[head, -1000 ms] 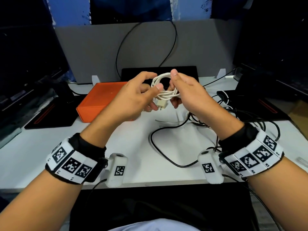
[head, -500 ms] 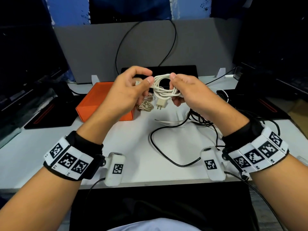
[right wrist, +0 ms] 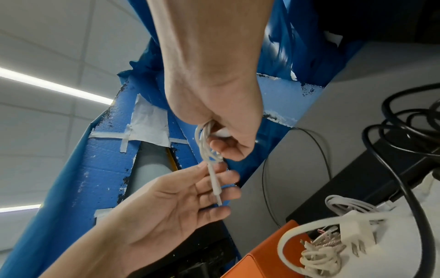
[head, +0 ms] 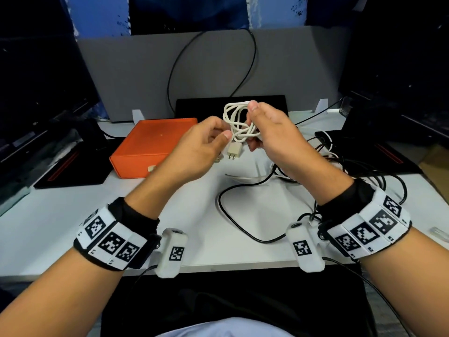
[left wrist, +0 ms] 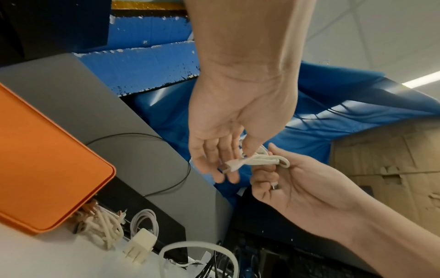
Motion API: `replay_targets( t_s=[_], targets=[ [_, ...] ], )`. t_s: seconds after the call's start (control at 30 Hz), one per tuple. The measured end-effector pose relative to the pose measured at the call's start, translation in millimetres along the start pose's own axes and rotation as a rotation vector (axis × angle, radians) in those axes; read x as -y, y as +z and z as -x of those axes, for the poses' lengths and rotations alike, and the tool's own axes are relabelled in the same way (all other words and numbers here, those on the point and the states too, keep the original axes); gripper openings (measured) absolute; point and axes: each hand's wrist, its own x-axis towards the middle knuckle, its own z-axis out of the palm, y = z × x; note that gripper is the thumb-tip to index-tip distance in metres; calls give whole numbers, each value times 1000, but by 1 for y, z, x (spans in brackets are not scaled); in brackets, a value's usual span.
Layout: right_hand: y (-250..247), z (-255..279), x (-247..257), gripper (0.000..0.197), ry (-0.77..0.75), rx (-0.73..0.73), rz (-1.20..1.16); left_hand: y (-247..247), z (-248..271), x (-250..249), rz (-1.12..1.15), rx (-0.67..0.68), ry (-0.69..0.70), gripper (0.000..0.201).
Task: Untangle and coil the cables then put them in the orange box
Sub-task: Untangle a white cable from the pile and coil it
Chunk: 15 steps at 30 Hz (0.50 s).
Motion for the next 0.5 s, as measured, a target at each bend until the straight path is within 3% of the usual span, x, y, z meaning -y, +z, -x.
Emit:
replay_targets(
  t_s=[0.1, 0.27, 0.33, 0.43, 0.5],
  targets=[
    [-1, 1, 0, 38, -1, 37, 158, 2, -1, 2, 1, -85, 80, 29],
    [1, 2, -2, 40, -69, 49, 241, 4, 0, -9, 288, -79, -99, 29],
    [1, 2, 1, 39, -83, 66, 252, 0, -1, -6, 218, -37, -114, 23],
    [-5, -4, 0, 41, -50, -20, 237, -7, -2, -3, 85, 32, -94, 46],
    [-7, -6, -1, 43, 5, -61, 169, -12, -2, -5, 21, 13, -72, 47]
  ],
)
